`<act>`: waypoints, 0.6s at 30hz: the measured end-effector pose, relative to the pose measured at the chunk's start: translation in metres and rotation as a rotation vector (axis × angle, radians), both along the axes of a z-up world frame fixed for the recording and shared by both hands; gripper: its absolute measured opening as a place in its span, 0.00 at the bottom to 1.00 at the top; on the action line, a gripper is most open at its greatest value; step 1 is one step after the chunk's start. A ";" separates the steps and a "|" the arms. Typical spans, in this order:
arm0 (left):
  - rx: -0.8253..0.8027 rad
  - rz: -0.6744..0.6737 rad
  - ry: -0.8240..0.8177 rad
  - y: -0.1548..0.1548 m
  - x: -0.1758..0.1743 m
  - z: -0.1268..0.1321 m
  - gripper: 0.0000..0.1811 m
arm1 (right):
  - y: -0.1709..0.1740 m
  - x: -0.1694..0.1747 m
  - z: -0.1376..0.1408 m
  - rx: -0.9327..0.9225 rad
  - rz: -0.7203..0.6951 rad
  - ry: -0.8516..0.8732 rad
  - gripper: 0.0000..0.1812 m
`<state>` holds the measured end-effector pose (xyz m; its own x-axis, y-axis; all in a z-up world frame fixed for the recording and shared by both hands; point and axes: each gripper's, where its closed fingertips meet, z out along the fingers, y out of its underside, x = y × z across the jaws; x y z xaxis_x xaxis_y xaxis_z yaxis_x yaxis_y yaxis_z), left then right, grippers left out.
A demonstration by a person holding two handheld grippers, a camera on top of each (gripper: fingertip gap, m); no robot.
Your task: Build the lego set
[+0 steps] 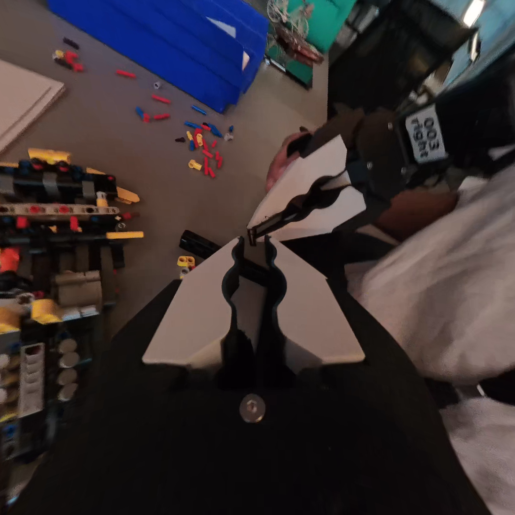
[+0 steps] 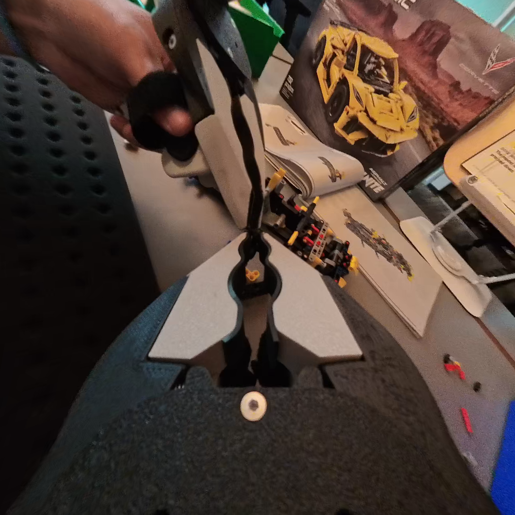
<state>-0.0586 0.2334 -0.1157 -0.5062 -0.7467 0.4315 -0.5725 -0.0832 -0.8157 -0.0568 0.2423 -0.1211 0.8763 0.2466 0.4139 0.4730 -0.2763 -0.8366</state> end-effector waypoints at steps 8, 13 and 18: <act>0.062 -0.142 0.011 -0.003 -0.013 -0.008 0.03 | -0.001 -0.013 -0.003 -0.011 0.079 -0.132 0.02; -0.061 -0.238 -0.007 -0.008 -0.022 -0.001 0.03 | -0.006 -0.023 0.004 0.033 0.149 -0.074 0.02; 0.058 -0.297 -0.111 -0.011 -0.028 0.000 0.03 | -0.011 -0.031 0.008 -0.102 0.193 0.319 0.09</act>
<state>-0.0864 0.2226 -0.1153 -0.7476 -0.5805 0.3227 -0.4720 0.1225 -0.8730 -0.0878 0.2311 -0.1132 0.8906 0.4452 0.0925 0.2445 -0.2972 -0.9230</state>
